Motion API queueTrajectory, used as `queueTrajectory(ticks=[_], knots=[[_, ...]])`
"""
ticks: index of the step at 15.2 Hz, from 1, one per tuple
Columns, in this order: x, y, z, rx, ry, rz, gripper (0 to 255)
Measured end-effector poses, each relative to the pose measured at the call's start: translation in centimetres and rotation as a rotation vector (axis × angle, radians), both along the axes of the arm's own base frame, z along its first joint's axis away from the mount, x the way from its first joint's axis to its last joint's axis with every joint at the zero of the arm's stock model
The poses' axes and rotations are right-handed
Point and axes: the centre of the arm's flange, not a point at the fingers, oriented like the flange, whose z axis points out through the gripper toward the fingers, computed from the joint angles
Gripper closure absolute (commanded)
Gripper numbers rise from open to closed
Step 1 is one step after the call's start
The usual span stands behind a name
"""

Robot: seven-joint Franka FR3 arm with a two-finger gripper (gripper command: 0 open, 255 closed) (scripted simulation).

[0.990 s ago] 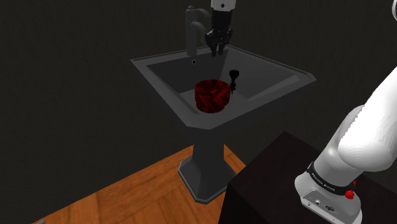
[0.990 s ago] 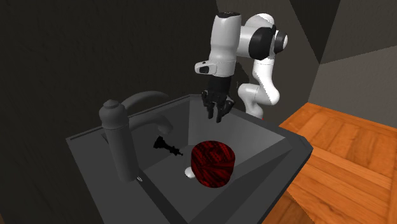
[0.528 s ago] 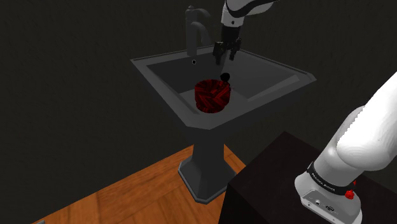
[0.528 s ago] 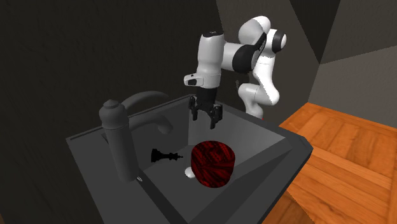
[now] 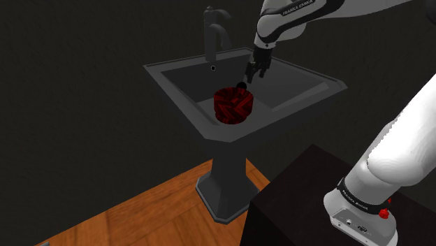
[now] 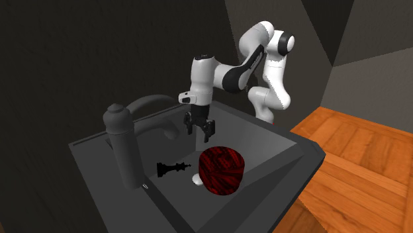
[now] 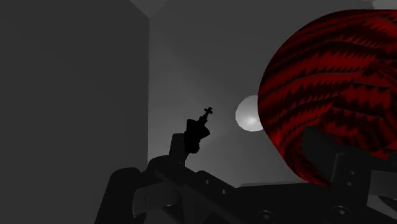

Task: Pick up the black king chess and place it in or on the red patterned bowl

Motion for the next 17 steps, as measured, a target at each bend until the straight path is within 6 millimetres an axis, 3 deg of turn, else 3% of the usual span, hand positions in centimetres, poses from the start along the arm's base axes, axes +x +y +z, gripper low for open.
queueTrajectory(ticks=[8, 17], knots=[[0.7, -7.5, -7.4, 0.008, -0.024, 0.050, 0], [1.3, -8.1, -11.7, 0.008, -0.028, 0.056, 0]])
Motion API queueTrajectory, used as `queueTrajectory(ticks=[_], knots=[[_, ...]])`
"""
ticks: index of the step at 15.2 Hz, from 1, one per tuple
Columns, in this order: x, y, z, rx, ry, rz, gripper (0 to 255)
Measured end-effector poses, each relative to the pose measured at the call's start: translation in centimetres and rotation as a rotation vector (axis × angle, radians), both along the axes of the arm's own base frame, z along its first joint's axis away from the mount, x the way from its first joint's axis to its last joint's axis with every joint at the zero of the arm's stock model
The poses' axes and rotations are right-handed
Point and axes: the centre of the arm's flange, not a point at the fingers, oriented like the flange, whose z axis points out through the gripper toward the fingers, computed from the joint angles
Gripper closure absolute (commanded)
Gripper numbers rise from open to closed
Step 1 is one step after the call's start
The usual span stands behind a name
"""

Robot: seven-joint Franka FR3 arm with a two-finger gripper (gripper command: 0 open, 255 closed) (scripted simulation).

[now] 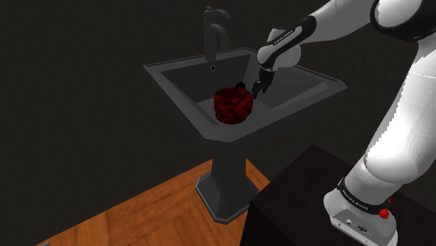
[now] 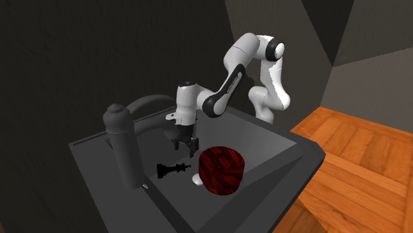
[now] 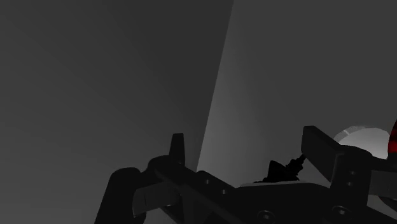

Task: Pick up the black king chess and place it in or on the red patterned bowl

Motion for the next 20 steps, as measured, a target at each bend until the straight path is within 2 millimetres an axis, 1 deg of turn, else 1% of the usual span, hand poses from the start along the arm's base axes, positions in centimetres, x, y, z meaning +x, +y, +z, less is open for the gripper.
queueTrajectory(ticks=[5, 6, 15, 16, 17, 18, 20], knots=[[0.0, 0.0, -0.2, 0.000, -0.001, 0.000, 0], [0.0, 0.0, -0.2, 0.000, -0.001, 0.000, 255], [0.0, 0.0, -0.2, 0.000, 0.000, 0.000, 255], [0.0, 0.0, -0.2, 0.000, 0.000, 0.000, 0], [0.0, 0.0, -0.2, 0.000, 0.000, 0.000, 0], [0.5, 0.4, 0.1, -0.007, 0.004, -0.014, 0], [2.3, 2.0, 0.8, -0.026, 0.019, -0.078, 0]])
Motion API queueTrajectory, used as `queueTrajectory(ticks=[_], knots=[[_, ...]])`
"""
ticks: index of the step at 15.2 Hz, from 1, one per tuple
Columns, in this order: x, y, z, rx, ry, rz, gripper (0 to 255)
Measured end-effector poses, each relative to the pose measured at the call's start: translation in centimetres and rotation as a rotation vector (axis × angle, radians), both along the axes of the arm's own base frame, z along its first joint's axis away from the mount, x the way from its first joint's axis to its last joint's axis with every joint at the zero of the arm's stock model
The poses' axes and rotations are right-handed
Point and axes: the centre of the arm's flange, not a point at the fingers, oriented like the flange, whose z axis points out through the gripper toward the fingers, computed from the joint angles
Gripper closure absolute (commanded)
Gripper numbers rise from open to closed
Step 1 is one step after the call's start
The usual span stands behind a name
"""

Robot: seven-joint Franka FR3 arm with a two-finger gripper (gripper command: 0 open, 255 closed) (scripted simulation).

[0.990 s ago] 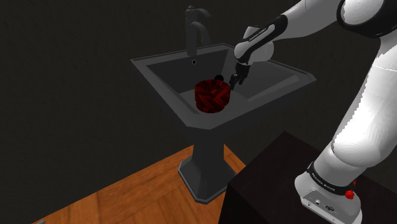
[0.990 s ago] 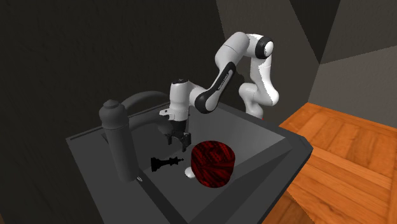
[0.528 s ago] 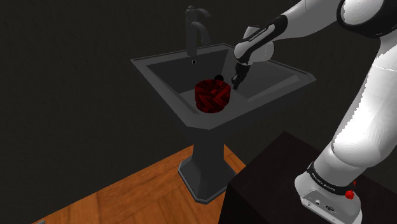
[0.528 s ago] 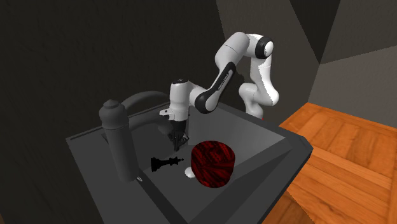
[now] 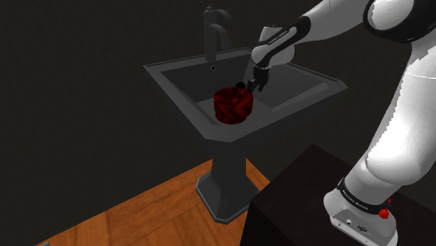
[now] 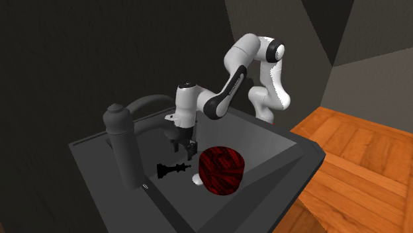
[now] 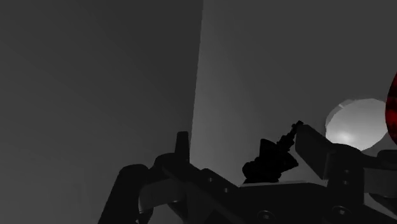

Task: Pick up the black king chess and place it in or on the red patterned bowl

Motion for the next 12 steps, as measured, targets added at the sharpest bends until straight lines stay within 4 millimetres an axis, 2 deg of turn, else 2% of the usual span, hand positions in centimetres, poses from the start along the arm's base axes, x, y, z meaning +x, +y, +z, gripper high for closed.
queueTrajectory(ticks=[4, 6, 12], knots=[[5.1, 3.3, 1.3, -0.049, 0.034, -0.165, 0], [6.8, 4.0, 1.6, -0.064, 0.043, -0.216, 0], [7.6, 4.0, -1.1, -0.070, 0.047, -0.235, 0]])
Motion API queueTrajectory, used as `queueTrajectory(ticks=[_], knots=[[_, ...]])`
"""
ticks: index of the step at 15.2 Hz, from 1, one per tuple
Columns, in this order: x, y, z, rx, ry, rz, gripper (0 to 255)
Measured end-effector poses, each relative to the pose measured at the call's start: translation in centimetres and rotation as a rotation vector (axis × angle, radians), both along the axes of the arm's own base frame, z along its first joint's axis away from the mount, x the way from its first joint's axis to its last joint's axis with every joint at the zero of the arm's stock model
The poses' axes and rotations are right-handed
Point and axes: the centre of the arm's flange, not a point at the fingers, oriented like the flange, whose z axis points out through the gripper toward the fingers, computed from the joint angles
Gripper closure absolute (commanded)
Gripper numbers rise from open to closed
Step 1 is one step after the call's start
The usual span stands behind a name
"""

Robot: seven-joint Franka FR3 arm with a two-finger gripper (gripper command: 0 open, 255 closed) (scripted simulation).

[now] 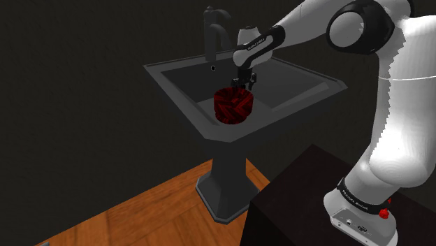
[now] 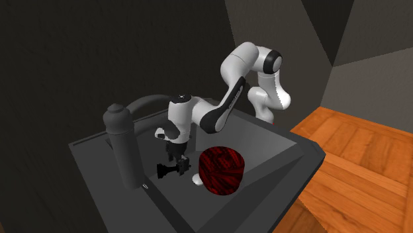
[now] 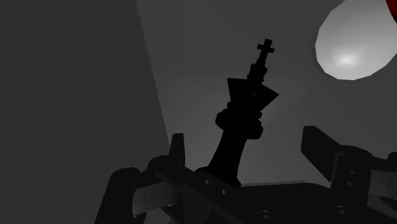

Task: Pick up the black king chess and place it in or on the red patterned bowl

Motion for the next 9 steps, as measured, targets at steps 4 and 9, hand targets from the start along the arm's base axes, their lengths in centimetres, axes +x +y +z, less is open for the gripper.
queueTrajectory(ticks=[4, 9], knots=[[0.01, -0.14, -0.77, 0.000, 0.000, 0.000, 0], [0.00, -0.15, -0.80, 0.000, 0.000, 0.000, 255]])
